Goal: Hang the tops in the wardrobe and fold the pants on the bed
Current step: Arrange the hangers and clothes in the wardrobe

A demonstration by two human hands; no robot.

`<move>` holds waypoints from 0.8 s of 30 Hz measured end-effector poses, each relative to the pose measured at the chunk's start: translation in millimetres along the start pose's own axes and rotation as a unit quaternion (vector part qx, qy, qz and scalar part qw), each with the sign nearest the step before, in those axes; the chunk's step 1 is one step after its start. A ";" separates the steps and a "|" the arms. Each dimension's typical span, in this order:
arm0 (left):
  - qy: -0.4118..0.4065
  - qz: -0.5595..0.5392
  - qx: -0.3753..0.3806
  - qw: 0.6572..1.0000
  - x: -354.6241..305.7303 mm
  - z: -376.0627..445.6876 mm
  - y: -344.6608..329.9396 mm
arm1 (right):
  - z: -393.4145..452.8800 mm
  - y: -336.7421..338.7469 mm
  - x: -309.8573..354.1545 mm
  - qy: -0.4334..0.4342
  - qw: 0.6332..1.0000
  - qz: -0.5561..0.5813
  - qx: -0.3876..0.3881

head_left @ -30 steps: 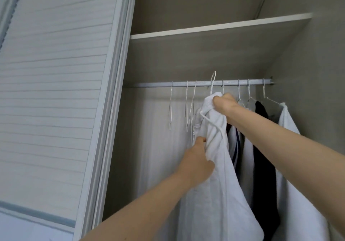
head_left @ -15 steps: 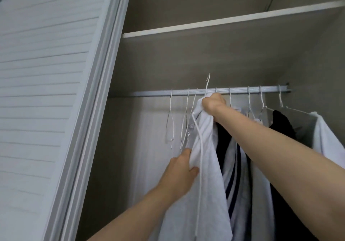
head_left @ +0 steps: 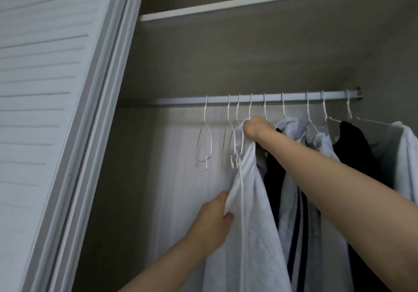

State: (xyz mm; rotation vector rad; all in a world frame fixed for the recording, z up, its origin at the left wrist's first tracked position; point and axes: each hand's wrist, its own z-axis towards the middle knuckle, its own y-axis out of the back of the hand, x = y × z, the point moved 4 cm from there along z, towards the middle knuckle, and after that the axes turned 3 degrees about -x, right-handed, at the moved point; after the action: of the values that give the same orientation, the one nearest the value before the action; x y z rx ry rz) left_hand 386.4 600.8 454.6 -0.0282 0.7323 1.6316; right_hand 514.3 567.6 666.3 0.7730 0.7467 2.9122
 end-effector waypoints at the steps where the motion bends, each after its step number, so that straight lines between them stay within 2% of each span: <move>1: 0.004 -0.005 -0.001 1.000 1.6 -2.0 0.2 | -3.0 1.6 0.4 0.013 1.000 0.002 0.008; 6: 0.021 0.004 0.009 1.000 0.0 -20.9 -2.6 | -36.1 14.5 -5.2 0.055 0.998 -0.007 0.008; 10: 0.031 0.041 0.016 0.999 -7.9 -43.9 0.3 | -77.4 13.0 -15.4 0.113 0.991 0.003 0.068; 14: 0.068 0.081 0.030 0.994 -17.1 -74.5 5.3 | -118.8 22.7 -25.2 0.174 0.984 0.015 0.026; 16: 0.088 0.107 0.032 0.990 -22.1 -92.6 8.3 | -141.7 27.4 -28.0 0.196 0.979 0.040 0.033; 24: 0.181 0.100 0.012 0.978 -39.1 -171.6 27.5 | -241.7 26.9 -63.6 0.176 0.964 -0.009 0.198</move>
State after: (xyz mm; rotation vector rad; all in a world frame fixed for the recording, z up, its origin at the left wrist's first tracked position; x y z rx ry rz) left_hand 304.6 485.3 346.4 -0.2470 1.0589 1.8321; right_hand 457.1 427.1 465.8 0.2492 1.3874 2.9521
